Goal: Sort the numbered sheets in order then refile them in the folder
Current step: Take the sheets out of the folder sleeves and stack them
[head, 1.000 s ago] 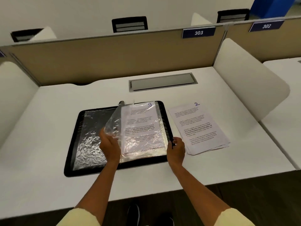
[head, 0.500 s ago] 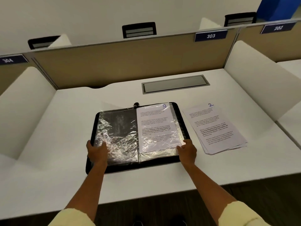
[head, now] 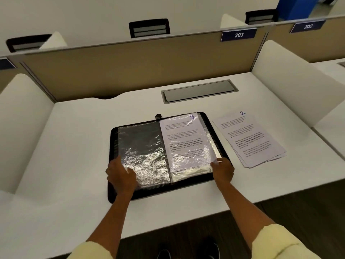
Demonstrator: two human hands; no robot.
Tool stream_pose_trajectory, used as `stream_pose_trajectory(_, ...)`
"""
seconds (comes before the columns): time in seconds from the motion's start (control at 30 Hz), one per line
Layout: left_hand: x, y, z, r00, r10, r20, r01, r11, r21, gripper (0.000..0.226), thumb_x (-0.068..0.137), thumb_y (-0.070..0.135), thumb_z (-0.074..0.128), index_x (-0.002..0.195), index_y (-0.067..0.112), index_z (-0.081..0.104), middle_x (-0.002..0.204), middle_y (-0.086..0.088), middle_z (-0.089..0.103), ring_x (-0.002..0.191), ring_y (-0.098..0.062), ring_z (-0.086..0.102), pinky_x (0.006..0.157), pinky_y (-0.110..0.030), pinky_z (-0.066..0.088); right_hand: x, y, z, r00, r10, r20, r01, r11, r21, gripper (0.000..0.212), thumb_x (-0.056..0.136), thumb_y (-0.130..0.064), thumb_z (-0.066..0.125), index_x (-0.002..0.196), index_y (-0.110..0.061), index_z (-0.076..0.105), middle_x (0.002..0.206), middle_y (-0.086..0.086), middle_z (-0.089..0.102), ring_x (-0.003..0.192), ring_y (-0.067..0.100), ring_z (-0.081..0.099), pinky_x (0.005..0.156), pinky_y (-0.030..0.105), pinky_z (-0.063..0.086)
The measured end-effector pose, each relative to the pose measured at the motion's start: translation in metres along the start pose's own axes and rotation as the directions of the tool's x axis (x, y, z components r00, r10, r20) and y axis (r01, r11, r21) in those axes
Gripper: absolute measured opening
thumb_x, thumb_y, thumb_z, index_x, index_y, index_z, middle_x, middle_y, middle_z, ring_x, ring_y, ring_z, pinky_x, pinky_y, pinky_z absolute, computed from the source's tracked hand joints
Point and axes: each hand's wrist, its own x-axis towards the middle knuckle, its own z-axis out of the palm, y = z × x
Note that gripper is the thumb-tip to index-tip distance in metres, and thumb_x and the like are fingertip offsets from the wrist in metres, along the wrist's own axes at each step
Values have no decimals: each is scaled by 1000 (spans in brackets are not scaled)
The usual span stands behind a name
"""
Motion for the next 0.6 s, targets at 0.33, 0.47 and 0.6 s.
stream_pose_trajectory(0.33,-42,58,60,736,583,343,-468,805,-365,26,77,26,78,98,16,67,101,0,62,98,-19,52,82,-37,49,-20,-11,-7,969,-191,-156,167,974,-155,18,97,-22,64,102,-8,73,94,8,72,81,22,62,70,28,45)
stream_pose_trajectory(0.47,-59,79,74,646,609,460,-465,792,-394,41,66,36,86,96,15,68,97,-2,61,95,-22,53,80,-35,47,-24,-20,-7,947,-270,-175,218,938,-268,23,96,-23,65,108,-6,74,115,9,72,102,32,62,82,40,51)
stream_pose_trajectory(0.6,-63,84,87,609,624,490,-529,780,-335,37,68,33,86,94,13,69,94,-3,60,91,-22,54,76,-31,45,-26,-28,-10,940,-309,-142,260,922,-287,26,98,-24,61,113,-7,73,124,9,68,108,32,59,89,42,51)
